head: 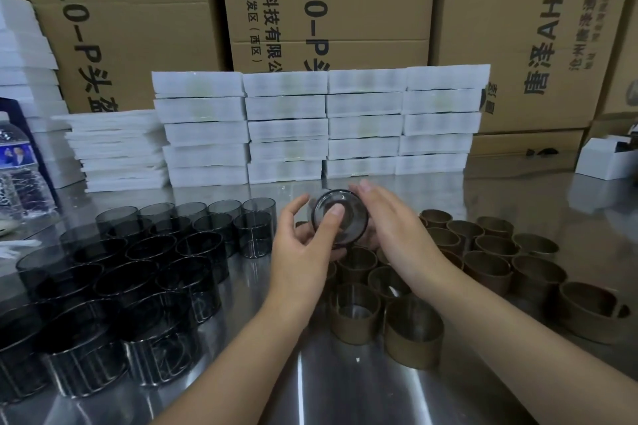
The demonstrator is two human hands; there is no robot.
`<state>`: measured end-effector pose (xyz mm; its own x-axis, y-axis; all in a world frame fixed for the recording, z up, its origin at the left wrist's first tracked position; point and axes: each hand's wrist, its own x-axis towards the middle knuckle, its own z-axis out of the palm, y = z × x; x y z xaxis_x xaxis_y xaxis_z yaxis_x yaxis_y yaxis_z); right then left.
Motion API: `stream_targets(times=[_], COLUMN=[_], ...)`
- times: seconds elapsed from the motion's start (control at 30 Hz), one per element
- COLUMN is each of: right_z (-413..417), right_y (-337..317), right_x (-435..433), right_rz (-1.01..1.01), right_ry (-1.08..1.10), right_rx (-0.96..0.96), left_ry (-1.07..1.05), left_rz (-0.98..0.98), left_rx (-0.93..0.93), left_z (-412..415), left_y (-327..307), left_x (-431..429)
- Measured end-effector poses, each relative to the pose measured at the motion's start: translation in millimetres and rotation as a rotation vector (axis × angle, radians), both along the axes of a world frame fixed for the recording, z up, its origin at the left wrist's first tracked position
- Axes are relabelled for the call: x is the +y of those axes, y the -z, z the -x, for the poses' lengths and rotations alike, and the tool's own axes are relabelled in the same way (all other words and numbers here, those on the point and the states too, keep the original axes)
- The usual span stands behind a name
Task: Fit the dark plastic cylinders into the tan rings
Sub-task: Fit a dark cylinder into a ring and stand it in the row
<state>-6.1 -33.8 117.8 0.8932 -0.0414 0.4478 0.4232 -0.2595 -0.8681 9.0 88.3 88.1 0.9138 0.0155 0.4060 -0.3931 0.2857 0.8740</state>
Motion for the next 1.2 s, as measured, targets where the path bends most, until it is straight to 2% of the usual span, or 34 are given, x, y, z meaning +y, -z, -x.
stream_targets(times=[0.2,0.37,0.53,0.9,1.2], right_z=[4,1,-2,0,6], right_y=[5,9,11,8,1], right_x=[0,1,-1,-5,-2], right_rz=[0.135,0.2,0.137,0.052,0.047], right_ry=[-0.024,-0.035,-0.026,0.123,0.121], right_rx=[-0.149,-0.181,-0.108,-0.114,-0.176], left_ry=[0.067,0.033,0.096,0.164,0.174], left_rz=[0.074,0.036,0.068,-0.008,-0.036], left_rx=[0.036,0.061,0.191,0.162,0.138], left_z=[4,5,8,10,12], left_y=[-3,-5,-11,-10,-12], left_x=[-1,0,2,-2,-1])
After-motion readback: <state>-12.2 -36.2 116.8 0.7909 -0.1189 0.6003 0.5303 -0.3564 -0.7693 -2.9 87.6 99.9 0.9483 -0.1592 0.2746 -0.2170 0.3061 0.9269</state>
